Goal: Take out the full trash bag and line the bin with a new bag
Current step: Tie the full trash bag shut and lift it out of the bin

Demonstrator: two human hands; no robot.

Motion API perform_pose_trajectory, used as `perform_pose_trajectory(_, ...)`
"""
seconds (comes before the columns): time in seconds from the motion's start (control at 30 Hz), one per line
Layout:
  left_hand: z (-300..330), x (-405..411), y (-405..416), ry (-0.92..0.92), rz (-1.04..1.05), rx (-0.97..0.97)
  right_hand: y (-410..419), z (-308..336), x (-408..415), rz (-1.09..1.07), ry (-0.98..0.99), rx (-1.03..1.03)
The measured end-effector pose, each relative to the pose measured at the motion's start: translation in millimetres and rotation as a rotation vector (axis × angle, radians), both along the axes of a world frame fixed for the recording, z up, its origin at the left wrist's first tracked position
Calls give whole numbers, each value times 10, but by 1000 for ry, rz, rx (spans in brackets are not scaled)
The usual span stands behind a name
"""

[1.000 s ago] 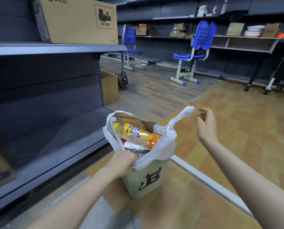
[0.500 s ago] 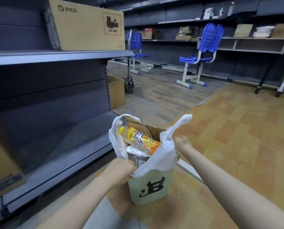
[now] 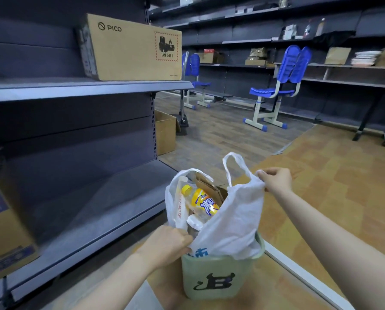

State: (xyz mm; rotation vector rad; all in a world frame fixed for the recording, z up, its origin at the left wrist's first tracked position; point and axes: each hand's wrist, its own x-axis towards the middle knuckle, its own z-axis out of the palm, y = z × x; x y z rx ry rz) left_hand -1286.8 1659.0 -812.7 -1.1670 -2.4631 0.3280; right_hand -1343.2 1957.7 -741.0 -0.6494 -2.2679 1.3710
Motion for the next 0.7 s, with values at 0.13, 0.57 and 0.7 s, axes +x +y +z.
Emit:
perform_pose_trajectory(0.13,20,-20,0,68,-82,40,-15,84,-51,123,-8,109)
perform_pose_trajectory(0.57,41,-13,48,56,-113,173,-810,425,475,976,-314,1004)
perform_pose_trajectory(0.7,-9,53,200,15,-152,111,-790,400,645,986,-421,1510)
